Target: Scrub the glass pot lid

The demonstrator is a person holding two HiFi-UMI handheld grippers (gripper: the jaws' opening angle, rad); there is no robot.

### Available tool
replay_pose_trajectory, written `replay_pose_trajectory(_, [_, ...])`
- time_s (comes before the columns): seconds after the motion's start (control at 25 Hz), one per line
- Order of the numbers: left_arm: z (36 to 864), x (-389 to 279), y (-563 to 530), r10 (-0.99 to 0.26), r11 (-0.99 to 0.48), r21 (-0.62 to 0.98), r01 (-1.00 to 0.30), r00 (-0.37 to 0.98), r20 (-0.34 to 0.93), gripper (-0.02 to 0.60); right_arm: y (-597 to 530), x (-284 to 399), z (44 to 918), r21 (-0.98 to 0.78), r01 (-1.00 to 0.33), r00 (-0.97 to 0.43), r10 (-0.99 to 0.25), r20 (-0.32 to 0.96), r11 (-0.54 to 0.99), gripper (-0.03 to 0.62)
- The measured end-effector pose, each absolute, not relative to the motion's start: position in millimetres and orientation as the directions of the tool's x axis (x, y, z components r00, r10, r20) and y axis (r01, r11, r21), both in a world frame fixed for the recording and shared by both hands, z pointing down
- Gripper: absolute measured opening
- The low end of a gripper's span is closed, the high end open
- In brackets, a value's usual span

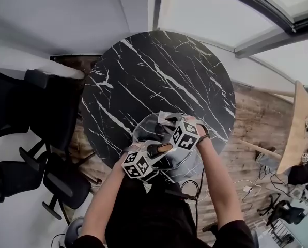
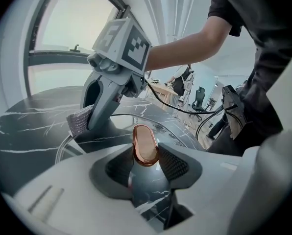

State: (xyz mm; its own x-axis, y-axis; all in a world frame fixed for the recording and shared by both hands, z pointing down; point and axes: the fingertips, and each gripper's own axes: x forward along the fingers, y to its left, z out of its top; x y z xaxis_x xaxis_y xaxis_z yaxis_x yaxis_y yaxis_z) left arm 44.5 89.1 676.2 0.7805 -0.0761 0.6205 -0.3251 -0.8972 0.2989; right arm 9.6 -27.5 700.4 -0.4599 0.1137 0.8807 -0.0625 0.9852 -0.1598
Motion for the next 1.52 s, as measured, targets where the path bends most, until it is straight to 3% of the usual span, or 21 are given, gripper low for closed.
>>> replay_pose_trajectory(0.16, [664.3, 32.5, 93.1, -0.129, -0.876, 0.313, -0.368, 0.802, 0.584, 0.16, -19.2, 1.9, 702.6, -0.146, -0.102, -0.448, 0.085, 0.89, 0.984, 0.075])
replay_pose_trajectory(0.32, [651.6, -1.6, 84.3, -0.283, -0.797, 0.318, -0.514, 0.782, 0.555, 0.153, -17.7, -2.0, 706.5, -0.091, -0.126, -0.431, 0.028, 0.902, 0.988, 0.075])
replay_pose_trajectory(0.36, [651.8, -14.7, 78.6, -0.339, -0.765, 0.302, -0.57, 0.753, 0.564, 0.143, -18.7, -2.9, 707.2, -0.081, -0.138, -0.431, 0.014, 0.902, 0.987, 0.075])
replay_pose_trajectory(0.44, [652.9, -42.6, 65.5, -0.454, -0.681, 0.261, -0.684, 0.675, 0.581, 0.025, -20.1, -4.4, 708.0, -0.07, -0.161, -0.428, -0.005, 0.904, 0.985, 0.075])
replay_pose_trajectory(0.48, [652.9, -55.0, 60.2, -0.498, -0.637, 0.255, -0.728, 0.64, 0.585, 0.002, -20.2, -5.7, 708.2, -0.066, -0.168, -0.425, -0.012, 0.905, 0.983, 0.076])
replay_pose_trajectory(0.68, [653.0, -97.7, 48.6, -0.605, -0.482, 0.237, -0.843, 0.516, 0.606, 0.002, -14.0, -17.6, 708.1, -0.05, -0.164, -0.401, -0.021, 0.916, 0.985, 0.077])
replay_pose_trajectory(1.08, [636.3, -129.4, 49.7, -0.675, -0.388, 0.238, -0.891, 0.45, 0.584, 0.002, 13.6, -49.0, 702.3, 0.057, -0.077, -0.376, -0.082, 0.923, 0.995, 0.077])
replay_pose_trajectory(1.52, [628.6, -158.5, 61.3, -0.71, -0.332, 0.275, -0.902, 0.431, 0.556, 0.002, 91.1, -106.3, 701.9, 0.002, 0.134, -0.353, 0.046, 0.934, 0.991, 0.078])
